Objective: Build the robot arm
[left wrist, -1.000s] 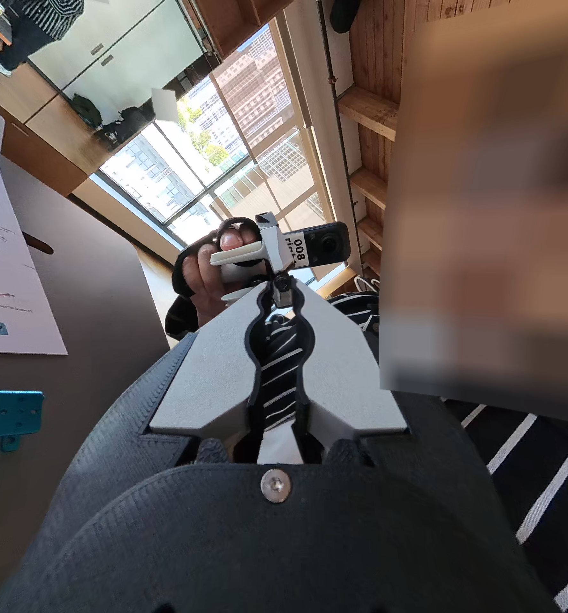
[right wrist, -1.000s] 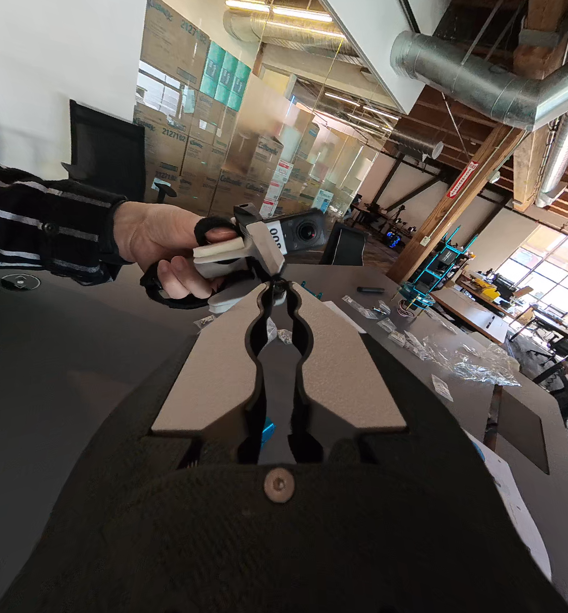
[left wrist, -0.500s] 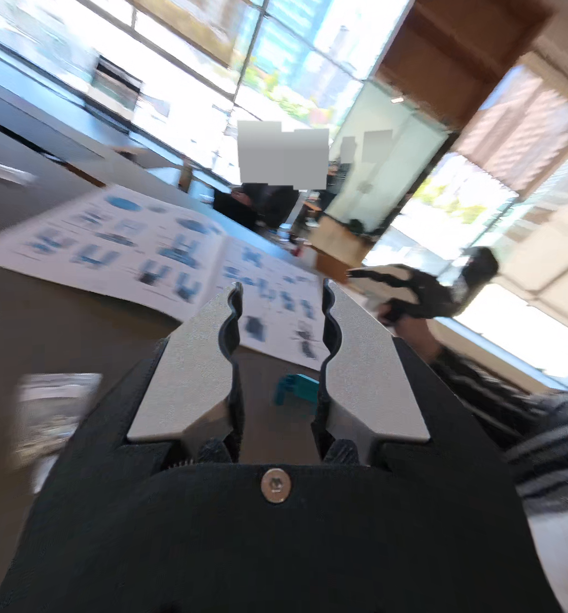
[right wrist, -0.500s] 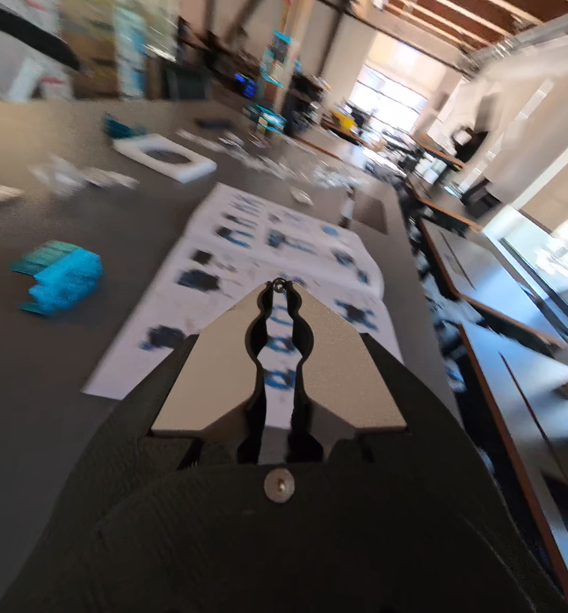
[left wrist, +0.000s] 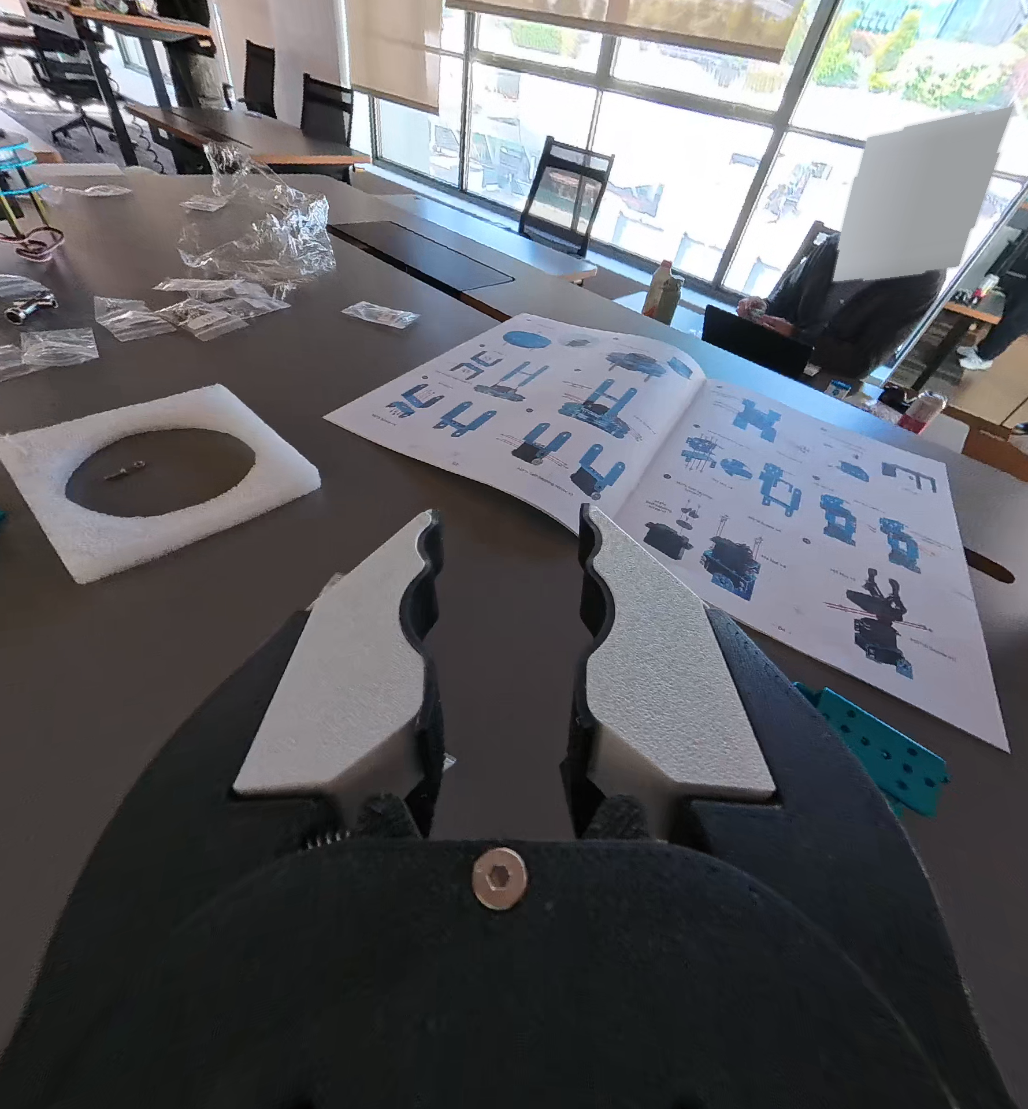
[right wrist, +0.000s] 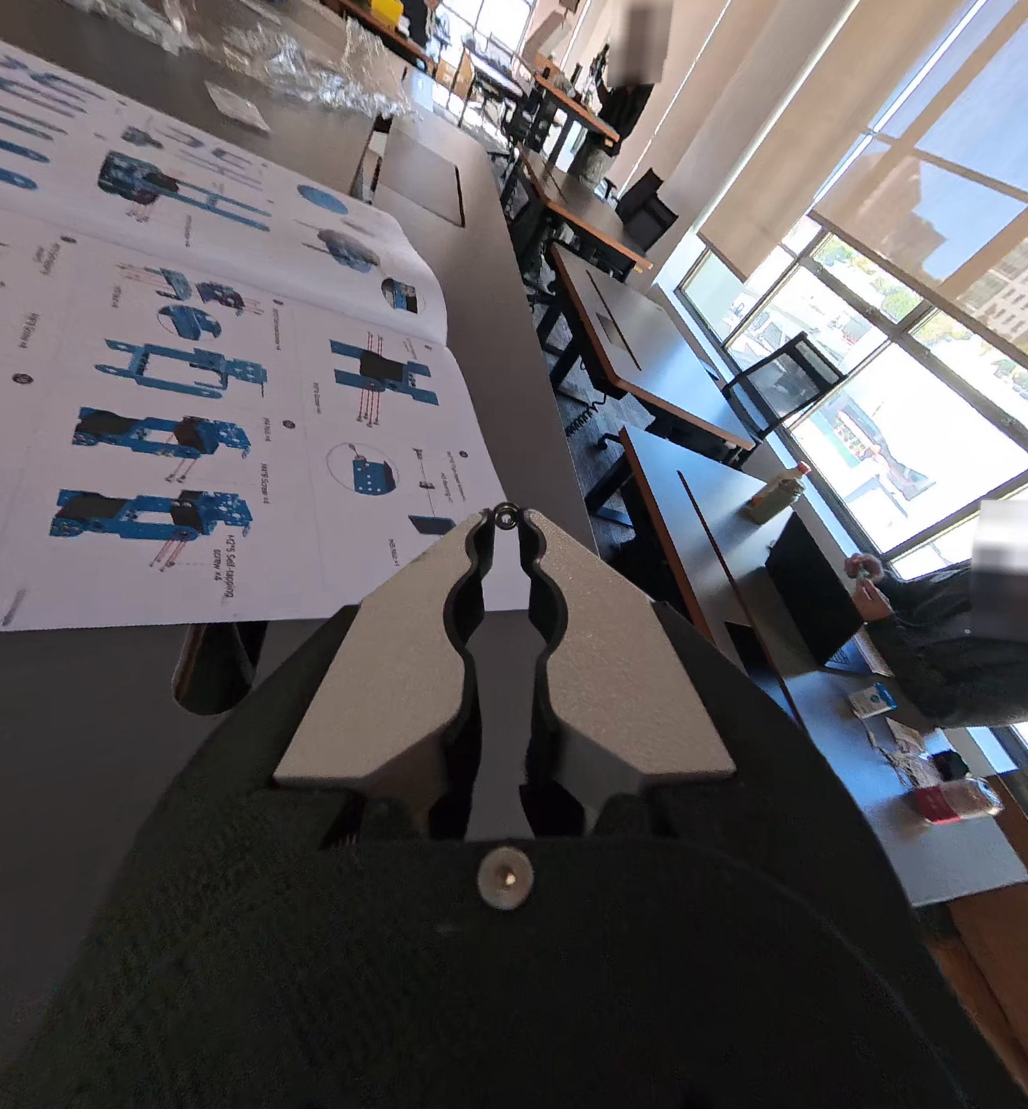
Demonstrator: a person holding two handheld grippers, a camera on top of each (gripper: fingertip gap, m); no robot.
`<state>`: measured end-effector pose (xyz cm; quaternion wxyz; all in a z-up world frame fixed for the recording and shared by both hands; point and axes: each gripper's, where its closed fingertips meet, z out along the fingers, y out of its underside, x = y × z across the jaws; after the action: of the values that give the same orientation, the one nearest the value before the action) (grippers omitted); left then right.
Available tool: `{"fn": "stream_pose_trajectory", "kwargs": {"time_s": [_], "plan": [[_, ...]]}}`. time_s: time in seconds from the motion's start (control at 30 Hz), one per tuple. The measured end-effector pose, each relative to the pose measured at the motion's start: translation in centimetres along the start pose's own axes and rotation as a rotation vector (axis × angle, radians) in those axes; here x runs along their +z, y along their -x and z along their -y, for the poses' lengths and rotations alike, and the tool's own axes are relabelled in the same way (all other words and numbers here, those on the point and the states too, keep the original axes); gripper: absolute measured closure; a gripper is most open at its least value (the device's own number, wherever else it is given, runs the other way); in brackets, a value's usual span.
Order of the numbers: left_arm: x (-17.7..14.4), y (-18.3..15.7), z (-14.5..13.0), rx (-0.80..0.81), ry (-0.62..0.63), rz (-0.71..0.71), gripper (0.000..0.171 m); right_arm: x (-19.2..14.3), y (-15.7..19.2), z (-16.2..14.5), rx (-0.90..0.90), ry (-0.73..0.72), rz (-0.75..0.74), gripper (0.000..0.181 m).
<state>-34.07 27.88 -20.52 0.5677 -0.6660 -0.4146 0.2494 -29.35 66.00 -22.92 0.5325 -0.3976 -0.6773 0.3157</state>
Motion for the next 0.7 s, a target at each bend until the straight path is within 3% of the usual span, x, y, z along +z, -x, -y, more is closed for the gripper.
{"fn": "stream_pose_trajectory", "kwargs": {"time_s": [0.23,0.7], "plan": [[0.1,-0.2,-0.2,0.063,-0.040,0.025,0.126,0.7,0.1,-1.1,-0.069,0.076,-0.020,0.174],[0.4,-0.1,-0.8,0.027,-0.018,0.002,0.125,1.1,0.5,-1.6,-0.118,0.118,-0.021,0.174]]}}
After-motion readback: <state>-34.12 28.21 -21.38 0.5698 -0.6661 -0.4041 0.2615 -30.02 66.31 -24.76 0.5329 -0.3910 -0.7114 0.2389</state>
